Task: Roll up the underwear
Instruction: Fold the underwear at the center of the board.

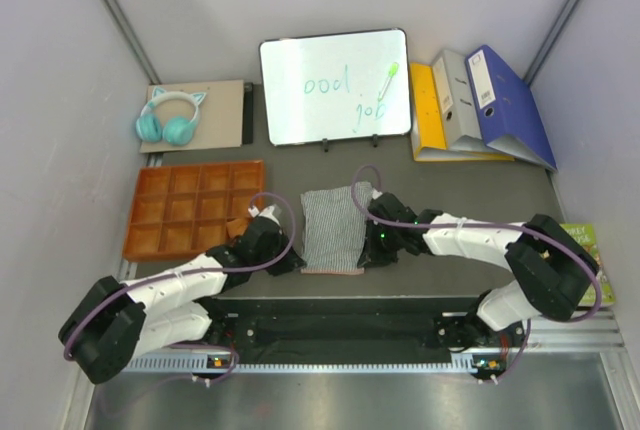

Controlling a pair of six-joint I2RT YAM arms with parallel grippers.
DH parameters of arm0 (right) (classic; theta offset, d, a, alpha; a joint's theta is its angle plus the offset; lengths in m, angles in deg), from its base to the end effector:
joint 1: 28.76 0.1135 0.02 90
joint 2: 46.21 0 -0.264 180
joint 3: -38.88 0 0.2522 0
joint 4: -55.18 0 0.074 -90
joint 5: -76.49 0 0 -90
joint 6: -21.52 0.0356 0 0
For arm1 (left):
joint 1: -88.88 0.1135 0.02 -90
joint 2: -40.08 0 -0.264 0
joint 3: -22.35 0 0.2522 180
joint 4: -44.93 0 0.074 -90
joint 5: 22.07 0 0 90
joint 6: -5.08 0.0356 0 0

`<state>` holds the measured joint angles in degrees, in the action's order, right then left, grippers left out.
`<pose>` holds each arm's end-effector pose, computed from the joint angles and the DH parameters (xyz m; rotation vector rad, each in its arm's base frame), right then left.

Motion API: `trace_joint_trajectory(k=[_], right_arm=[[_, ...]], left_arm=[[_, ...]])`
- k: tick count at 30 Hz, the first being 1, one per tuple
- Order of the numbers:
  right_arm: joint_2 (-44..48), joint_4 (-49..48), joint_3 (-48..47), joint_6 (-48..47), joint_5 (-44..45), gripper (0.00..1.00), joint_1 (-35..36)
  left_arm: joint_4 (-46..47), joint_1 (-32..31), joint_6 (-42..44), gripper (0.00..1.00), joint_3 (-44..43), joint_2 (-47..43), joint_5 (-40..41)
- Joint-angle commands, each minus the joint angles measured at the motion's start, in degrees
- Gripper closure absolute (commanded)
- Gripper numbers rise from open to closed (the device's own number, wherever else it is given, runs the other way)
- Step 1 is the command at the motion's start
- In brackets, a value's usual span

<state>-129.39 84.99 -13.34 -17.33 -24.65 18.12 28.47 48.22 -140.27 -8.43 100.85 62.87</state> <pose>0.1714 0.1931 0.1508 0.0338 2.8580 0.7452 0.1382 -0.1229 0.1385 -0.2835 2.5540 -0.8387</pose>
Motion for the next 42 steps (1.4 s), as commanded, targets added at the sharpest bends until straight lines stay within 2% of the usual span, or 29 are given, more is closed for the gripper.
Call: trace_joint_trajectory(k=[1,9,21,26,29,31,34,35,36,38,39,42], right_arm=[[-1.2,6.4,-4.2,-2.6,7.0,1.0,1.6],[-3.9,9.7,-8.1,-3.6,10.1,1.0,3.5],[-4.9,8.3,-7.4,-3.2,9.7,1.0,3.6],[-5.6,8.6,-7.4,-3.2,10.2,1.0,3.7],[-4.5,10.0,-7.2,-3.1,11.0,1.0,3.6],[-3.7,11.0,-7.3,-3.1,12.4,1.0,3.6],[-2.3,12.3,-7.8,-3.2,13.0,0.99,3.6],[-2.1,13.0,-7.9,-3.2,12.6,0.93,3.6],[-1.6,13.4,-8.6,-3.2,12.5,0.79,3.6],[-0.7,14.2,-9.3,-3.1,12.3,0.66,3.6],[0.0,15.1,-10.1,-3.1,12.5,0.55,3.8],[2.6,17.0,-12.6,-3.0,13.9,0.47,5.0]], left_arm=[[-9.2,0.0,5.4,1.0,-6.4,-0.7,2.3],[-10.6,-0.3,8.7,1.0,-11.8,3.5,-2.1],[-11.7,-5.1,9.9,1.0,-20.9,10.5,-2.4],[-12.6,-6.3,8.5,1.0,-22.8,12.4,0.1],[-16.1,-6.3,8.2,1.0,-22.8,12.0,4.3],[-17.9,-6.3,7.7,1.0,-21.5,10.9,8.4],[-18.7,-6.1,6.4,1.0,-18.0,8.8,10.3],[-17.8,-6.2,6.0,1.0,-17.0,8.5,10.5],[-17.3,-6.2,5.5,1.0,-15.3,8.0,10.5],[-16.3,-6.1,3.9,1.0,-13.8,7.8,9.9],[-15.4,-6.1,3.2,1.0,-12.4,7.8,9.9],[-12.8,-6.2,1.0,1.0,-10.0,7.0,8.9]])
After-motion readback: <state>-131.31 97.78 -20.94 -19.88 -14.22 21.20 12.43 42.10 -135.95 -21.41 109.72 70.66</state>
